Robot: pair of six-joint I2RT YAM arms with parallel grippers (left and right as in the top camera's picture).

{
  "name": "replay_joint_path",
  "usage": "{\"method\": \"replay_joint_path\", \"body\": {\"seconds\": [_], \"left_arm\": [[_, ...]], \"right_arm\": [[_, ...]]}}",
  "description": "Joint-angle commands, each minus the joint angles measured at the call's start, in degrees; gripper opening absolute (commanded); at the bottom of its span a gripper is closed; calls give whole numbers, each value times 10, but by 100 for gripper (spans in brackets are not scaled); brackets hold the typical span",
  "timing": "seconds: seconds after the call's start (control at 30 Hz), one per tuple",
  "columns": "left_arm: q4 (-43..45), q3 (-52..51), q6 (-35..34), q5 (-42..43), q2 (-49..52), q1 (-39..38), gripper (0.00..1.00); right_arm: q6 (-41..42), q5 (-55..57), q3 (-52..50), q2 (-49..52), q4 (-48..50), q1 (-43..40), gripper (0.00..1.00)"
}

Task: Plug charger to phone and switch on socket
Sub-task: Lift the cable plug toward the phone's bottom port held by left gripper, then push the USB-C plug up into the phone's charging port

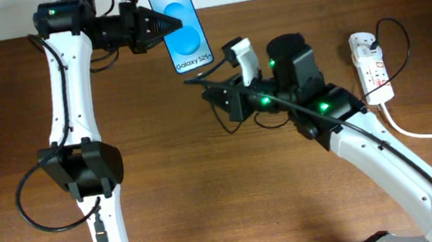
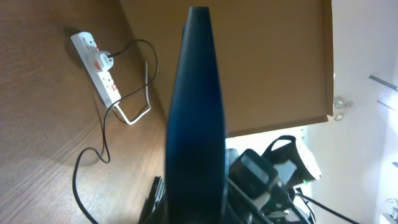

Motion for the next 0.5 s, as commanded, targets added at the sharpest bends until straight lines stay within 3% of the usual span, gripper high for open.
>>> {"method": "replay_joint_path", "body": {"seconds": [0.0,0.47], "left_arm": [[-1,15,-6,31,-8,-8,0],[33,15,-5,31,-8,-31,0]], "right_arm": [[-4,-29,1,2,4,-24,4],[11,-36,0,2,-18,-25,4]]}}
